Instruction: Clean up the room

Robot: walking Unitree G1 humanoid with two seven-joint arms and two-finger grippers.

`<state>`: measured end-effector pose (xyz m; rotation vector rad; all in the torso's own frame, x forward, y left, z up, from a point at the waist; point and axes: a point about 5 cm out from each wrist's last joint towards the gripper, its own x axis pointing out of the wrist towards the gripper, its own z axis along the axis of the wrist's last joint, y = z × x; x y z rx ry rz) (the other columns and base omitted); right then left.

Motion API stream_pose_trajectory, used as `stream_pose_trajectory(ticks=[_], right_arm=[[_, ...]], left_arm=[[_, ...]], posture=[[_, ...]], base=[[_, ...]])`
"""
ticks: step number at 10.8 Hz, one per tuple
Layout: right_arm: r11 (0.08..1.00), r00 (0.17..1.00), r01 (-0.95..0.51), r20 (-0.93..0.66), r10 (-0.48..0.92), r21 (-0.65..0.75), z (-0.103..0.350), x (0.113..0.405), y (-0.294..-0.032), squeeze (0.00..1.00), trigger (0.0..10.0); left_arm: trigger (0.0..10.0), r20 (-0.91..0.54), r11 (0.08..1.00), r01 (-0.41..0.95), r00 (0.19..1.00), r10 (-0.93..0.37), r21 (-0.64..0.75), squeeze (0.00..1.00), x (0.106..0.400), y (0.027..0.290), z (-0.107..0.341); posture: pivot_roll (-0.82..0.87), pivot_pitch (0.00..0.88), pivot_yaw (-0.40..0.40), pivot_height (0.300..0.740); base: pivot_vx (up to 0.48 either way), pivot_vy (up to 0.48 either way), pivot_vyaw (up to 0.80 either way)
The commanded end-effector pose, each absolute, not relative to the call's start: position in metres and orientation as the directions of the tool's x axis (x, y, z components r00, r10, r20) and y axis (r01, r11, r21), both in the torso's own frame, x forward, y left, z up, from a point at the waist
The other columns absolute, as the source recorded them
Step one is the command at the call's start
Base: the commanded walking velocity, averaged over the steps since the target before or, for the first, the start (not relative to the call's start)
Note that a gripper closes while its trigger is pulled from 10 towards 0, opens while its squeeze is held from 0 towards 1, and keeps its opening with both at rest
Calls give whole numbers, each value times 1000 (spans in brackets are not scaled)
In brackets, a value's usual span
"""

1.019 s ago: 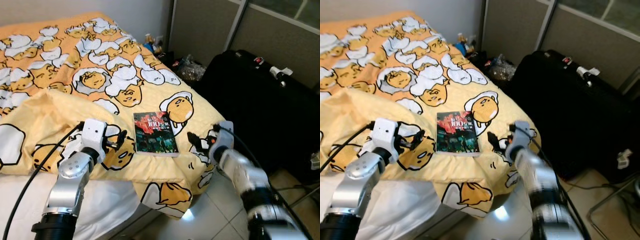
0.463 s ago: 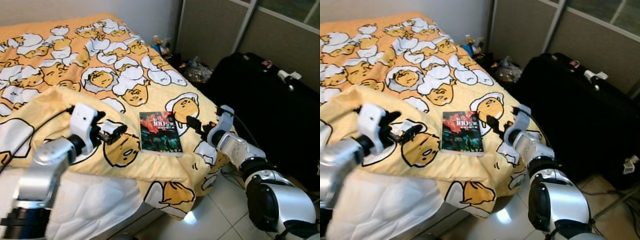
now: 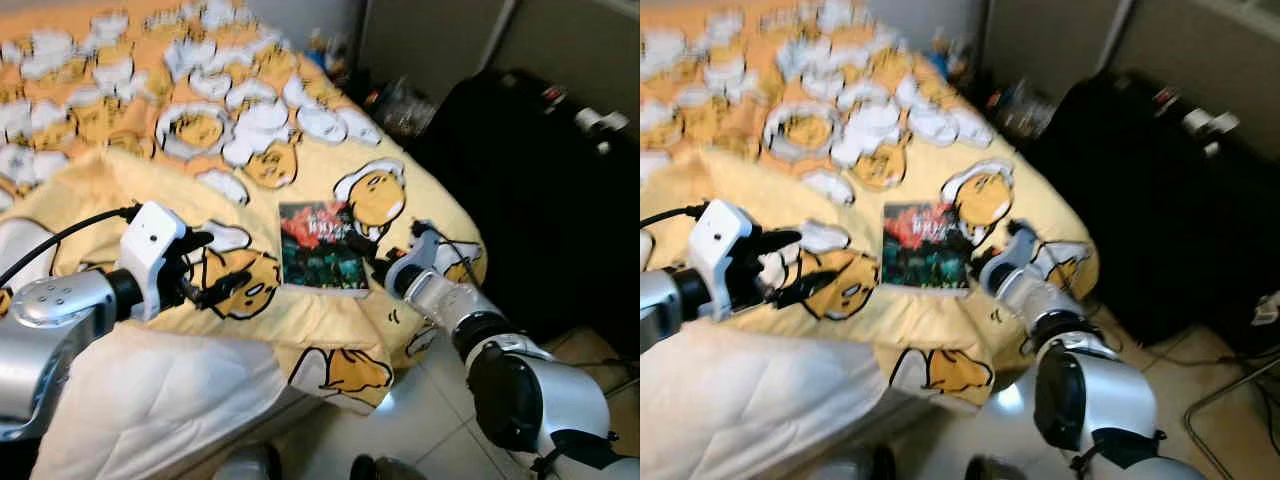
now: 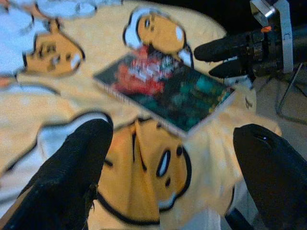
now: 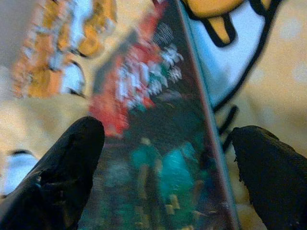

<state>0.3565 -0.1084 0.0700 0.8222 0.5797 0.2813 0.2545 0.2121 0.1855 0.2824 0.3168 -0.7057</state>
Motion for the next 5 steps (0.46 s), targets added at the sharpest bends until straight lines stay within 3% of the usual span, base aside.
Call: stream_pose_trajectory(ticks=[1,3,5], right_arm=[[681,815,-3,-393,426,732,69,357,-112,0,10000],[667,843,-16,-349,410,745,76,362,-108,0,10000],[590,843,20,-331,424,807,80,363,-102,0,10000]], left_arm=[[10000,-386,714,683,707,-593,152,0,251,209,187],[10000,-395,729,668,716,-575,148,0,243,211,196],[10000,-421,731,671,703,-572,128,0,230,215,201]], posture=[[269,239,-57,740],[288,260,-59,740],[309,268,-66,740]], base=[[0,0,0],[0,0,0],[0,0,0]])
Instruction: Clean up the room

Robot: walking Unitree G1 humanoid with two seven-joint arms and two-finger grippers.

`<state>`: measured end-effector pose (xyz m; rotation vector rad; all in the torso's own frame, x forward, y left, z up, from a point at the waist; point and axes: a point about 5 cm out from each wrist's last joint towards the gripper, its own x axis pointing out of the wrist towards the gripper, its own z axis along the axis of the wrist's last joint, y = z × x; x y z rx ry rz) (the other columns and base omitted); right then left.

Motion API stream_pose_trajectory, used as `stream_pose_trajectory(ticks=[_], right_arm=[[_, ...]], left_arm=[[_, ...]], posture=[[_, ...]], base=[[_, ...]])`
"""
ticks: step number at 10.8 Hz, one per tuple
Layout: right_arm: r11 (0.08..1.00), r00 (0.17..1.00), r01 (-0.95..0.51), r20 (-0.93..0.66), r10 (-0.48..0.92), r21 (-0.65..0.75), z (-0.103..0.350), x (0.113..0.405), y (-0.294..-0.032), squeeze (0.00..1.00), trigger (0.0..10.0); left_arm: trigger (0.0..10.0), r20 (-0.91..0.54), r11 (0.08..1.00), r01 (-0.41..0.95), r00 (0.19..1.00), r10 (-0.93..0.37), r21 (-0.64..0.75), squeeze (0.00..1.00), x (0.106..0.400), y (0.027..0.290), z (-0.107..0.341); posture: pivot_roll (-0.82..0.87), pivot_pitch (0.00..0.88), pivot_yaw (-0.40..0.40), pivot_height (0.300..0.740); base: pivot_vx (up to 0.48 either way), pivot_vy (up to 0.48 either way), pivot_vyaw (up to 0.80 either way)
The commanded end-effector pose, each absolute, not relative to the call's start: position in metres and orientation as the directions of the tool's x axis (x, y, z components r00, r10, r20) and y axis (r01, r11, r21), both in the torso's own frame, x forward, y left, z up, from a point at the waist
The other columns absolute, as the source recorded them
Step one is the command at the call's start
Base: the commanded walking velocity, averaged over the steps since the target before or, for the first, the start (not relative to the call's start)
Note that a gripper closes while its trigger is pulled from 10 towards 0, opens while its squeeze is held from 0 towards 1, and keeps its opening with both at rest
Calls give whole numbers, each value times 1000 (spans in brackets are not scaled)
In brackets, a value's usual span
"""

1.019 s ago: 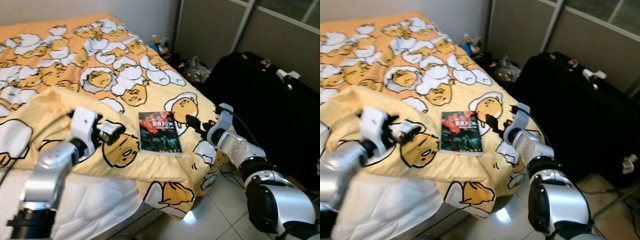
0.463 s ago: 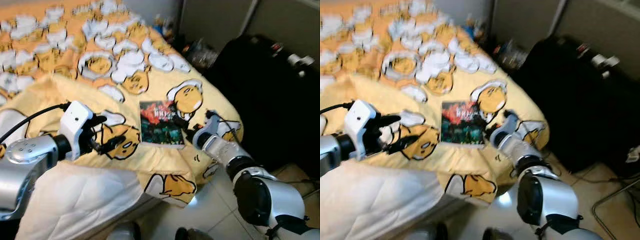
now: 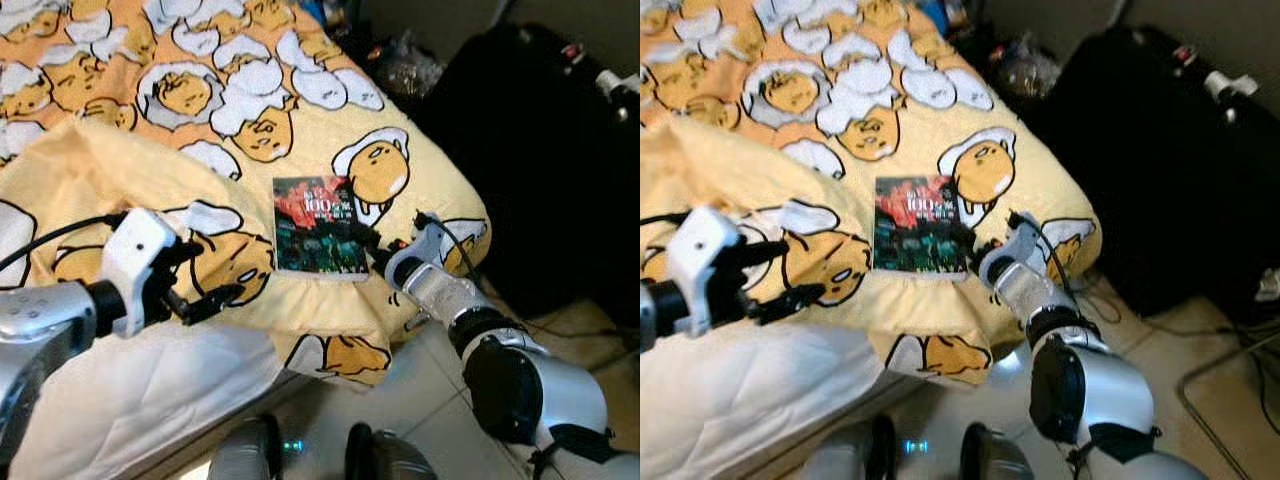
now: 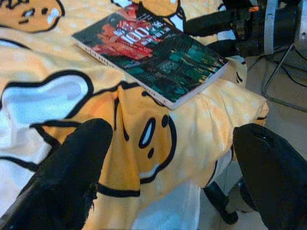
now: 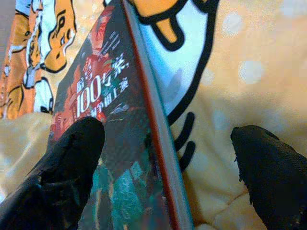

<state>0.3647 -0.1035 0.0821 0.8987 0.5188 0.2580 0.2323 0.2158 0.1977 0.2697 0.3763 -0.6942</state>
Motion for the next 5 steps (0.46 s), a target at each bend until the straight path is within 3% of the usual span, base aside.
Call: stream_pose_trajectory(ticks=[1,3,4,5], right_arm=[[557,823,9,-323,468,831,80,362,-95,0,10000],[455,809,-17,-256,529,890,89,363,-85,0,10000],[451,797,-41,-243,552,892,92,364,-82,0,10000],[515,782,-70,-273,560,855,92,364,-79,0,10000]], left_arm=[[10000,-434,726,678,692,-577,117,0,227,216,202],[10000,-449,723,683,681,-578,104,0,221,216,204],[10000,-453,724,682,679,-578,99,0,220,216,203],[10000,-456,724,683,676,-579,92,0,219,214,204]], posture=[[320,269,-68,740],[322,275,-74,740],[323,274,-75,740],[327,273,-78,740]], base=[[0,0,0],[0,0,0],[0,0,0],[0,0,0]])
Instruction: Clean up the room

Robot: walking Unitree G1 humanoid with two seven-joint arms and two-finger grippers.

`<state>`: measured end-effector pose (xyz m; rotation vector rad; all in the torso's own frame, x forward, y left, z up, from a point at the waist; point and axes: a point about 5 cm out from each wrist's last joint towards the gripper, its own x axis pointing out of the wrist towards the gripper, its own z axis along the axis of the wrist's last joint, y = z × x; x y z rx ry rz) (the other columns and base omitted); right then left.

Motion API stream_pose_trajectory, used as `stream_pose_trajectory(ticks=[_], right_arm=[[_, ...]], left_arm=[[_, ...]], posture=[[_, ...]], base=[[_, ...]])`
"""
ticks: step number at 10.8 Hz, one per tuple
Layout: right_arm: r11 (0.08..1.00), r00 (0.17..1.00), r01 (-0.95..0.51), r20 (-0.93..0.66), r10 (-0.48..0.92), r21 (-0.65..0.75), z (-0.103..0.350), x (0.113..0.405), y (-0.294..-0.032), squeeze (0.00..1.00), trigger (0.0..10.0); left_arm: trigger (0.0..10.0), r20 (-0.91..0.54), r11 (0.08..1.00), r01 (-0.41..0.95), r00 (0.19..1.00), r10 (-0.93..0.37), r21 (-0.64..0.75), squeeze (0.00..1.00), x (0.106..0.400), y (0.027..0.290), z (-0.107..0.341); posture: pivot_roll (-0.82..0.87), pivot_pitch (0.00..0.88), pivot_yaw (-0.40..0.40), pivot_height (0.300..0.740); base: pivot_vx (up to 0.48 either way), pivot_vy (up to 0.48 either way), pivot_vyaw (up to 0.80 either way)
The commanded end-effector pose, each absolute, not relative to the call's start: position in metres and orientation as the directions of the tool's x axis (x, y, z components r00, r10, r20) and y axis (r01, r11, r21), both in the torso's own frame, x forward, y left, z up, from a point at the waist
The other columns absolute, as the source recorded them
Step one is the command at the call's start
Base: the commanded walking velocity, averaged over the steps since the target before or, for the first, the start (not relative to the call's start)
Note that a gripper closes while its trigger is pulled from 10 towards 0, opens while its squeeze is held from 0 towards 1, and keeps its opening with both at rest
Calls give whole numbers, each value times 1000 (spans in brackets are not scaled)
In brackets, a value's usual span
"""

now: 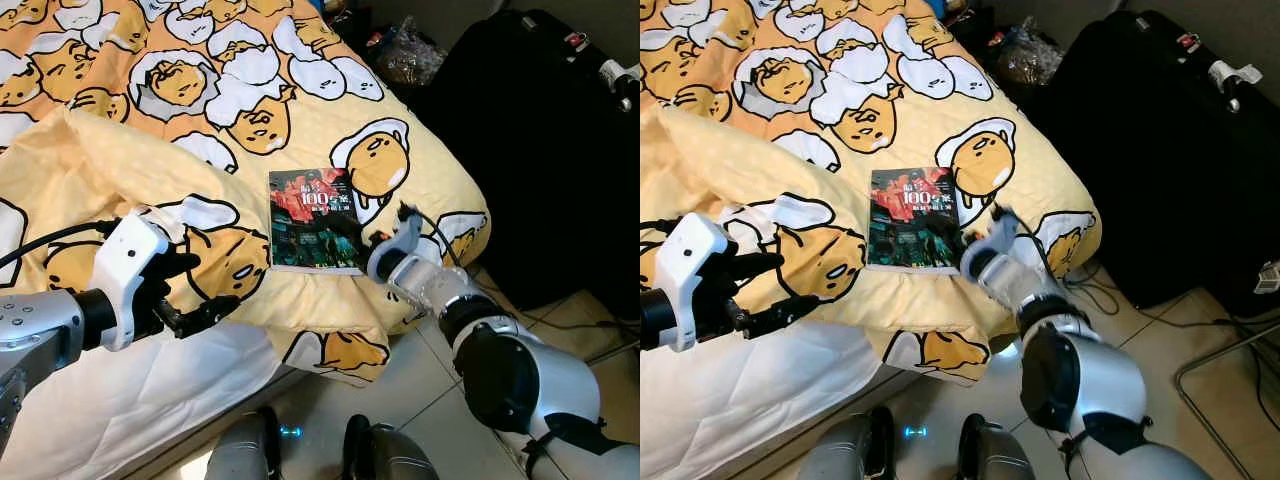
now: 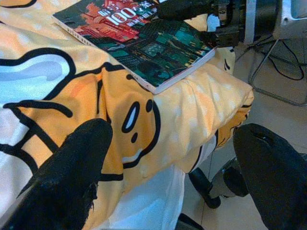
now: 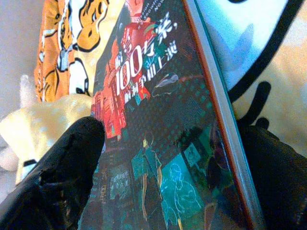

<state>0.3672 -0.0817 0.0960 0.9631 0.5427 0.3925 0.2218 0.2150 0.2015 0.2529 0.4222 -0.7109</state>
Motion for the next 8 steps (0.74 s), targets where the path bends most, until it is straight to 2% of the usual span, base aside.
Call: stream_pose_trajectory(ticks=[1,2,4,5,6,8], right_arm=[[526,799,-84,-258,543,847,95,366,-80,0,10000],[392,844,-75,-152,515,917,109,374,-81,0,10000],[364,833,-107,-116,541,925,113,374,-79,0,10000],[362,830,-115,-111,547,925,113,374,-78,0,1412],[347,836,-118,-96,541,931,115,375,-79,0,0],[326,821,-138,-76,566,935,117,374,-75,0,0]], left_arm=[[10000,-453,724,684,676,-582,91,0,220,212,205],[10000,-441,730,679,682,-584,82,0,220,211,208],[10000,-439,733,675,684,-583,78,0,218,211,209],[10000,-435,738,671,687,-582,74,0,219,211,209],[10000,-432,738,671,687,-584,70,0,219,210,210],[10000,-431,736,674,683,-589,61,0,218,208,209]], posture=[[330,274,-78,740],[334,280,-83,740],[329,278,-84,740],[326,277,-86,740],[324,279,-87,740],[321,281,-87,740]], base=[[0,0,0],[0,0,0],[0,0,0],[0,0,0],[0,0,0],[0,0,0]])
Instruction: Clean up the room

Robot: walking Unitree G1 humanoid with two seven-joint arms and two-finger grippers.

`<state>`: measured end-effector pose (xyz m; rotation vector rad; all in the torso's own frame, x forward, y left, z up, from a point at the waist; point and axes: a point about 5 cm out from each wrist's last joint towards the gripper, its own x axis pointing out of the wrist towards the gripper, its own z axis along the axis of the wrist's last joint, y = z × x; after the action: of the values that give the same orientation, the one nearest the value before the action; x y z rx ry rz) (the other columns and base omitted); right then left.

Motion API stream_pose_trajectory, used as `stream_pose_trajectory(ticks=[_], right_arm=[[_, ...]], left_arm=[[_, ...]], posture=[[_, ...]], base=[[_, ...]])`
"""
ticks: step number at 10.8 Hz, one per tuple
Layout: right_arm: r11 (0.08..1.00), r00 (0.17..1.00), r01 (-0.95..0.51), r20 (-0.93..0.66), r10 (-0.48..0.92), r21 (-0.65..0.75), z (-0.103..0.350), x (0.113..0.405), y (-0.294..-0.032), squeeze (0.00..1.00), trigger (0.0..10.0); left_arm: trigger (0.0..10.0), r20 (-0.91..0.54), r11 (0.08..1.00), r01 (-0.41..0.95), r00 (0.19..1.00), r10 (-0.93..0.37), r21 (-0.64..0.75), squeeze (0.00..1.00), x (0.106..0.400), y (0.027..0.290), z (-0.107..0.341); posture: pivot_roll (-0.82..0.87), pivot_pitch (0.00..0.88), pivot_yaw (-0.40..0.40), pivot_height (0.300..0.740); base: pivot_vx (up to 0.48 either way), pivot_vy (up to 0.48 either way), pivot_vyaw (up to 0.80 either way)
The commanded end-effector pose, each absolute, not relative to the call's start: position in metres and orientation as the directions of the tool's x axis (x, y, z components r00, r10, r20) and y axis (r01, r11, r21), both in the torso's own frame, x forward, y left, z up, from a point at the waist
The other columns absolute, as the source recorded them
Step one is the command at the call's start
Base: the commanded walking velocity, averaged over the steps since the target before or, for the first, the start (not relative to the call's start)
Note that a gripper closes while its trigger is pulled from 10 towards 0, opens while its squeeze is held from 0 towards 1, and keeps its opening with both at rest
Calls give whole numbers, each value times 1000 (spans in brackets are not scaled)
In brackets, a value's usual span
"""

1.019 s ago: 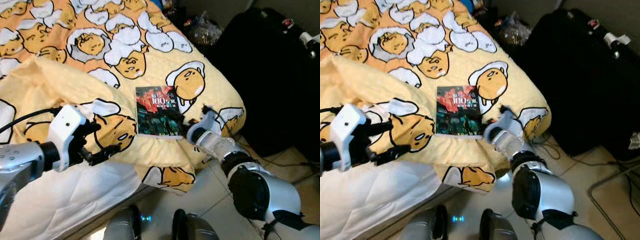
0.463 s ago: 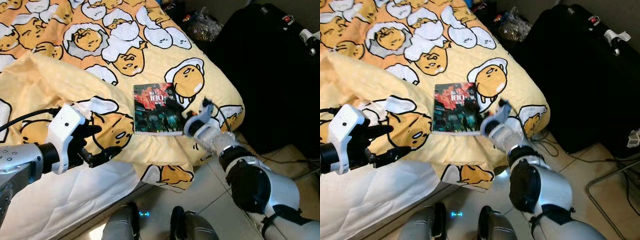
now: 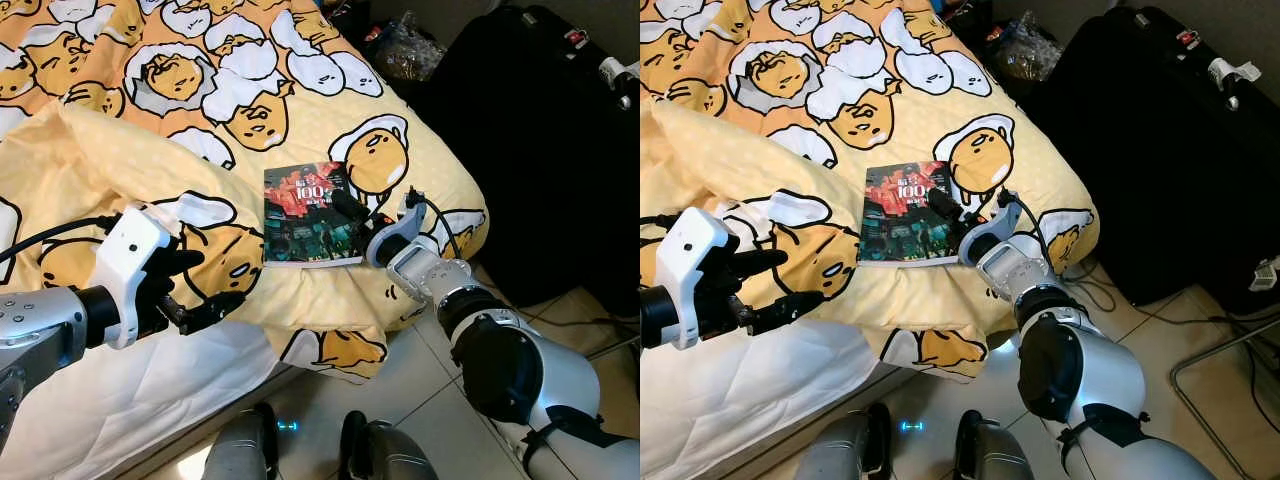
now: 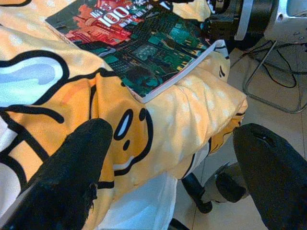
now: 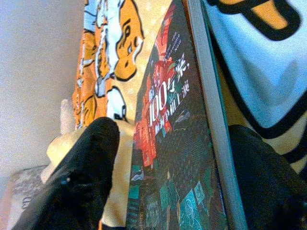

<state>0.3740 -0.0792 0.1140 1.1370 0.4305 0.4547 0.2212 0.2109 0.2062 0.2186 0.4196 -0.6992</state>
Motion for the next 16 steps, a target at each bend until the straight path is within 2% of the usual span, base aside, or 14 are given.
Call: stream_pose_trajectory(ticks=[1,3,4,10,11,13,16], right_arm=[[331,814,-143,-79,575,933,116,373,-73,0,0],[343,803,-152,-86,589,927,114,372,-71,0,0],[380,794,-167,-105,599,910,111,370,-71,0,0],[382,819,-199,-61,571,902,116,374,-78,0,0],[397,828,-226,-40,560,890,121,377,-81,0,0],[506,853,-283,-27,520,814,130,384,-87,0,0],[514,852,-333,19,523,790,135,384,-85,0,0]], left_arm=[[10000,-430,736,674,683,-591,58,0,218,207,209],[10000,-427,735,676,681,-595,54,0,218,205,209],[10000,-425,735,676,681,-597,51,0,219,204,209],[10000,-407,758,651,704,-582,43,0,219,203,205],[10000,-395,775,631,721,-569,34,0,217,203,200],[10000,-365,820,571,769,-526,22,0,214,200,189],[10000,-333,859,511,809,-485,-8,0,217,194,174]], posture=[[318,283,-88,740],[317,280,-91,740],[315,279,-94,740],[293,265,-106,740],[272,227,-113,740],[229,125,-118,740],[182,33,-94,740]], base=[[0,0,0],[0,0,0],[0,0,0],[0,0,0],[0,0,0],[0,0,0],[0,0,0]])
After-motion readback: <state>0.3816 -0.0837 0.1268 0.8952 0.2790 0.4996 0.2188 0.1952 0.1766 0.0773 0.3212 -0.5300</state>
